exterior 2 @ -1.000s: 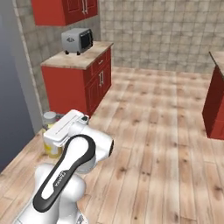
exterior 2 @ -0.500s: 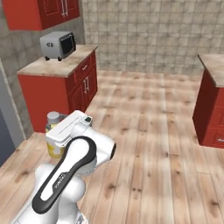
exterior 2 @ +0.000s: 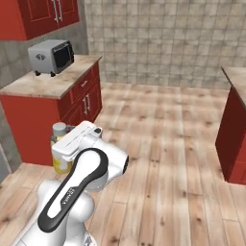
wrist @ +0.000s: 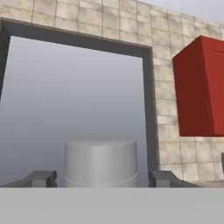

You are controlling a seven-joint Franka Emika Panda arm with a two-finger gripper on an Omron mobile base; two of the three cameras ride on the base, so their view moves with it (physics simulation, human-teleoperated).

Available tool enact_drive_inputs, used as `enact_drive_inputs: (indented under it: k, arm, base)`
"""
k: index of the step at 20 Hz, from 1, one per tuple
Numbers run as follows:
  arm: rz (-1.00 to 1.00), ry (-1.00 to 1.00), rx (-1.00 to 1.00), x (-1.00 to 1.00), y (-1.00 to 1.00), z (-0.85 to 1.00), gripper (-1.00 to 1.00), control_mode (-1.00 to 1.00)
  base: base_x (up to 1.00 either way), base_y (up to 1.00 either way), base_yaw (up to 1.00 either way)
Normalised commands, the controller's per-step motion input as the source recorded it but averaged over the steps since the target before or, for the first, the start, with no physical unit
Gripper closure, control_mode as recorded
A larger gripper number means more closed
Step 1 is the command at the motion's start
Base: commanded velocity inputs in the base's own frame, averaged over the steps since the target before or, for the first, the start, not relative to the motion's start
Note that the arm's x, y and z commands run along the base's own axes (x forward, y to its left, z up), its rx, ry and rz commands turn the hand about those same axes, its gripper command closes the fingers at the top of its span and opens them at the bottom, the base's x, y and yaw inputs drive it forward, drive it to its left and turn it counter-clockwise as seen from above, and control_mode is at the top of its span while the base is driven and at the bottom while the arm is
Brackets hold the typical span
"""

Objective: There is a wine glass and glass cup on the dining counter. Place the wine bottle next to the wine glass and the juice bottle next to the glass cup.

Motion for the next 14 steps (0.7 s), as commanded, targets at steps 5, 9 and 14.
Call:
enact_drive_inputs:
  k: [5,9,14]
  arm:
    - [0.0,0.0,0.0,0.0,0.0,0.0,1.0,1.0]
    - [0.0,0.0,0.0,0.0,0.0,0.0,1.0,1.0]
    - [0.0,0.0,0.0,0.0,0.0,0.0,1.0,1.0]
  base:
    - [0.94,0.02,0.0]
    - [0.94,0.01,0.0]
    - [0.94,0.0,0.0]
